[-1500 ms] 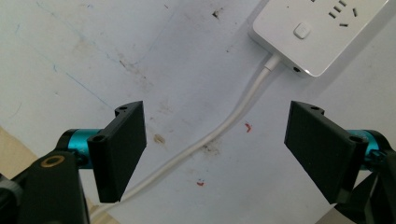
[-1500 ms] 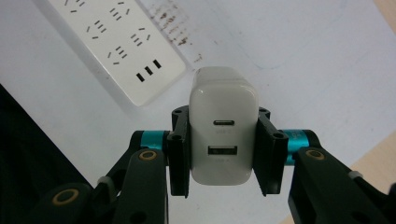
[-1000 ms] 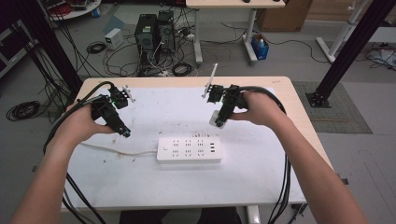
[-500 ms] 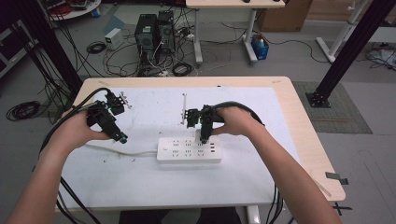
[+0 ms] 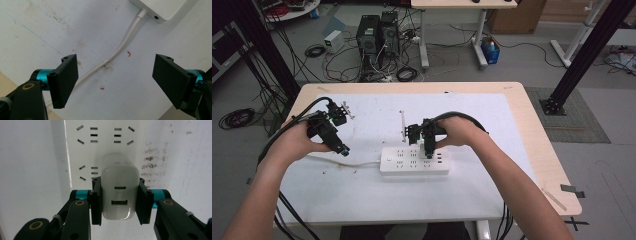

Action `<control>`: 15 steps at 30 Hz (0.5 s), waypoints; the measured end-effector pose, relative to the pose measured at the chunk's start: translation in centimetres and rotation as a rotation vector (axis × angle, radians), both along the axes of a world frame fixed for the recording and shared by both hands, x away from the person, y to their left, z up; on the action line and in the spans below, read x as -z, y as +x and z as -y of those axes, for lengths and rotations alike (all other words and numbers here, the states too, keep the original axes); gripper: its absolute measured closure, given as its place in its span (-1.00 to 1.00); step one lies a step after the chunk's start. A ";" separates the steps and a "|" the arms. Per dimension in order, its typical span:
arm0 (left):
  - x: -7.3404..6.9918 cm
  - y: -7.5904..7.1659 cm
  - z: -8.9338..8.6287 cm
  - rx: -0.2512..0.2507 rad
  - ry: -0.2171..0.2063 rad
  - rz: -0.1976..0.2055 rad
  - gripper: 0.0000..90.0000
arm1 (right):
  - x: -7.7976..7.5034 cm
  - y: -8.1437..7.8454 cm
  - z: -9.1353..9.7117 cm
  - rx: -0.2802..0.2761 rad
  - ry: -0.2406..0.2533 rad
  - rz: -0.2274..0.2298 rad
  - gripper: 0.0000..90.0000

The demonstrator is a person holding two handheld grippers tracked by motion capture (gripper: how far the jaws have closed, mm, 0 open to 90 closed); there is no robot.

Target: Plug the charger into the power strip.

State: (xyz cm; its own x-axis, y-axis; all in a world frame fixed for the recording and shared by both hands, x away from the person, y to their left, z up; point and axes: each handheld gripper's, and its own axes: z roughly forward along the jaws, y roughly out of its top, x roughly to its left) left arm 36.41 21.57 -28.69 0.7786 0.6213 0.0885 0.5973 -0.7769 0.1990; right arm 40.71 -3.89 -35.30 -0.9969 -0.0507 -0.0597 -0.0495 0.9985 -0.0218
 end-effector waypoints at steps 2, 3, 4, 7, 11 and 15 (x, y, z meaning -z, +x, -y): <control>0.2 0.0 0.1 0.011 0.000 -0.008 -0.54 | 0.1 -0.1 0.1 -0.003 0.002 0.005 0.41; 0.3 0.0 0.1 0.014 -0.002 -0.011 -0.54 | 0.1 -0.1 0.1 -0.003 0.002 0.005 0.41; 0.4 0.0 0.1 0.010 -0.004 -0.011 -0.54 | 0.2 -0.4 0.1 -0.014 0.001 0.024 0.41; 0.5 0.3 0.1 0.004 0.001 -0.013 -0.54 | 0.4 -0.5 0.1 -0.011 0.008 0.027 0.41; 0.8 0.4 0.2 0.002 -0.002 -0.017 -0.54 | 0.8 -0.8 -0.2 -0.008 0.006 0.055 0.41; 0.9 0.3 0.6 0.015 -0.008 -0.015 -0.54 | 1.0 -0.5 0.0 0.002 0.019 0.037 0.40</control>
